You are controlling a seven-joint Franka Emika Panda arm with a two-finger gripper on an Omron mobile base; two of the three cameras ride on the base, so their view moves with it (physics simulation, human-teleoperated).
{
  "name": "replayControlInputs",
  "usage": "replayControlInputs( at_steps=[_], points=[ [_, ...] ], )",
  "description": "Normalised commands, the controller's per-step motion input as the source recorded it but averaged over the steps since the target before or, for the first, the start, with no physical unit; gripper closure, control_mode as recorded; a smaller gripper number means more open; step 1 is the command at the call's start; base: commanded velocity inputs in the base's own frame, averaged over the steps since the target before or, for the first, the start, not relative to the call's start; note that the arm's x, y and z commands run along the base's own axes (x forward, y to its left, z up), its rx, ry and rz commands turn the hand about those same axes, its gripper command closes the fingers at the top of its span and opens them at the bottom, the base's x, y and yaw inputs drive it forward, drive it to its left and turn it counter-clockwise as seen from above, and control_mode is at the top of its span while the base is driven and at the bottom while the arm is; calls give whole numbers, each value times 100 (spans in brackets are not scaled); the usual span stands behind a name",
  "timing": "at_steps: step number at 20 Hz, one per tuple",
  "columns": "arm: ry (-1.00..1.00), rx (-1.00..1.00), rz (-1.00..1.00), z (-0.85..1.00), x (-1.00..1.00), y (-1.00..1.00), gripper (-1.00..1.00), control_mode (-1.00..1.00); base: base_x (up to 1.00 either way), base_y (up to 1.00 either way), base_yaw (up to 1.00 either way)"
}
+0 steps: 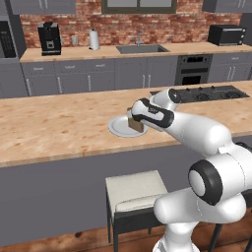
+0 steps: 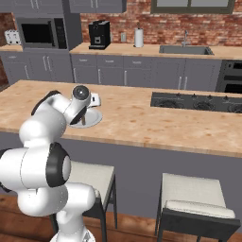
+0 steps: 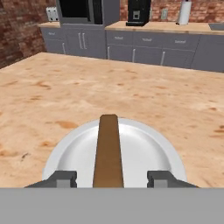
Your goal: Start the toaster. Once the lever pops up, take the bread to the plate on the dining counter.
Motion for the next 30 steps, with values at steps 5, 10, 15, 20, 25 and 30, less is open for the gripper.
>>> replayControlInputs(
  at_steps=[5,10,15,20,25,30],
  points=[
    [0,0,0,0,0,0,-100,-100,0,0,0],
    [0,0,0,15,0,0,-100,-100,0,0,0],
    [0,0,0,22,0,-4,-100,-100,0,0,0],
    [0,0,0,10,0,-4,-100,-100,0,0,0],
    [0,0,0,32,0,0,-100,-100,0,0,0],
    [0,0,-4,63,-37,0,-100,-100,0,0,0]
  ],
)
